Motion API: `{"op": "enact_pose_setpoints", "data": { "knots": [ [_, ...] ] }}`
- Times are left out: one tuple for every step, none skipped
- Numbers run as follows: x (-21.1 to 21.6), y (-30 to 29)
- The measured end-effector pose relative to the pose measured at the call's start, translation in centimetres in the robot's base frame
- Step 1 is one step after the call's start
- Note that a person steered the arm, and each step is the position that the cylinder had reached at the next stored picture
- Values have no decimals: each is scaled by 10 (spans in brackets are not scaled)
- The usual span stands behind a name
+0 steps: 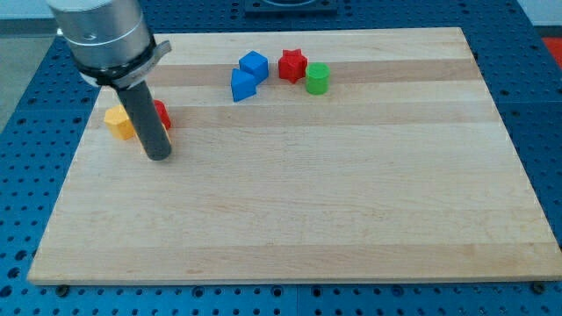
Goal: Move the green circle closer to the red circle
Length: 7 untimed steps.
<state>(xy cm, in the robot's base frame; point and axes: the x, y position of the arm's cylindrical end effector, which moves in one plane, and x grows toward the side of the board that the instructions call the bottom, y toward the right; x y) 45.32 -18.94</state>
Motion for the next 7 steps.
{"op": "enact_pose_setpoints", "data": {
  "knots": [
    [0,-11],
    [4,29],
    [-7,110],
    [-36,170],
    [-63,213],
    [-90,244],
    [-123,265]
  ]
}}
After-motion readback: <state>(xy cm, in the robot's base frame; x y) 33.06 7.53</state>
